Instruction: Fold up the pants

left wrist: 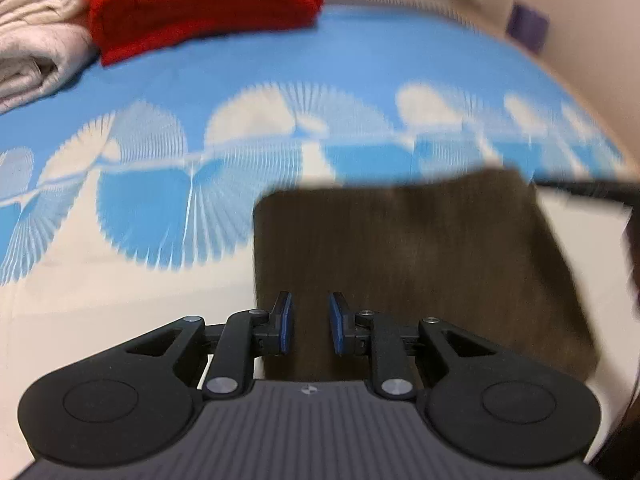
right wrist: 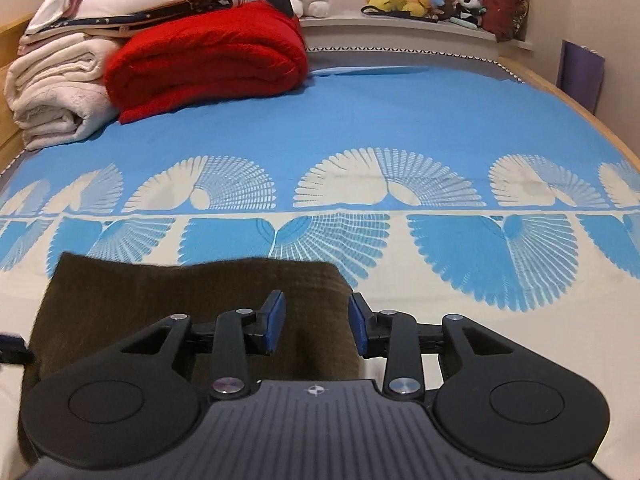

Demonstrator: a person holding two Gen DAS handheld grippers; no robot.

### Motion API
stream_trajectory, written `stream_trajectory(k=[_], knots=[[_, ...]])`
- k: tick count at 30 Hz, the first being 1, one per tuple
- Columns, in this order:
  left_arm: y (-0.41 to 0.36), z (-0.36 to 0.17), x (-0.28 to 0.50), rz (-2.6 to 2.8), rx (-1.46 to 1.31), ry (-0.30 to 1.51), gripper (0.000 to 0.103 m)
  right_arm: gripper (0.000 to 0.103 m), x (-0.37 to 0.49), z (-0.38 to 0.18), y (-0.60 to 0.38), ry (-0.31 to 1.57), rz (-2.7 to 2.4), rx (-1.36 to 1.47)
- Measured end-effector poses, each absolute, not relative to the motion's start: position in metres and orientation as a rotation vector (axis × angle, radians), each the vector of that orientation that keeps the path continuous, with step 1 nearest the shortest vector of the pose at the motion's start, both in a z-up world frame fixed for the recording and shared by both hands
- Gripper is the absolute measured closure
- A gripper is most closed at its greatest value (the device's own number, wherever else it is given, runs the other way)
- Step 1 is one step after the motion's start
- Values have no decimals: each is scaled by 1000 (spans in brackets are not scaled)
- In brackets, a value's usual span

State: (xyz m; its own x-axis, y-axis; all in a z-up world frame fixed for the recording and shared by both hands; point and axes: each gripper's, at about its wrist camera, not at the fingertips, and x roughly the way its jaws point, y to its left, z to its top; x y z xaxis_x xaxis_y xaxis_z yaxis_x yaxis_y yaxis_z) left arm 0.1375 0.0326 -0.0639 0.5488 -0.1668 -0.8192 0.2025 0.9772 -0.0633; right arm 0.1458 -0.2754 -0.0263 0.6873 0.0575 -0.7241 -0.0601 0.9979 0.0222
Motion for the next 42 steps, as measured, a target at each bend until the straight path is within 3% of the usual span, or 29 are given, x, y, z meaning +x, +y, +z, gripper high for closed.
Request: stream_trajectory(k=[4, 9, 14, 19, 26, 29, 31, 34, 36, 38, 39, 42], knots=[[15, -72, 152, -233, 92, 920, 80, 66, 173, -57, -267, 902, 11, -49], [21, -116, 181, -138, 117, 1071, 81, 58, 188, -73, -268, 950, -45, -7], [30, -95, 183, -130, 11, 1019, 81, 55, 195, -81, -267, 960, -65, -4], [35, -115, 190, -114, 24, 1090, 78, 55, 187, -67, -274, 909, -85, 19], [36, -65, 154, -235, 28, 966, 70, 52, 132, -11, -280, 794, -33, 60], [30, -86, 136, -296, 158, 1040, 69, 48, 103, -12, -272, 877, 60, 37], [31, -106, 122, -285, 252, 1057, 63, 45, 89, -28, -266, 985, 125, 10], [35, -89, 112, -246, 227, 1027, 62, 45, 73, -68, -261, 1182, 114, -103], [42, -66, 102, -226, 128, 995, 56, 45, 62, -65, -259, 1146, 71, -159], [43, -45, 92, -198, 92, 982, 39, 45, 53, -44, -263, 1063, 62, -93], [38, -28, 84, -170, 106, 954, 36, 45, 47, -33, -266, 1023, 56, -50], [29, 15, 42, -156, 132, 790, 15, 39, 23, 6, -265, 868, 50, 13]])
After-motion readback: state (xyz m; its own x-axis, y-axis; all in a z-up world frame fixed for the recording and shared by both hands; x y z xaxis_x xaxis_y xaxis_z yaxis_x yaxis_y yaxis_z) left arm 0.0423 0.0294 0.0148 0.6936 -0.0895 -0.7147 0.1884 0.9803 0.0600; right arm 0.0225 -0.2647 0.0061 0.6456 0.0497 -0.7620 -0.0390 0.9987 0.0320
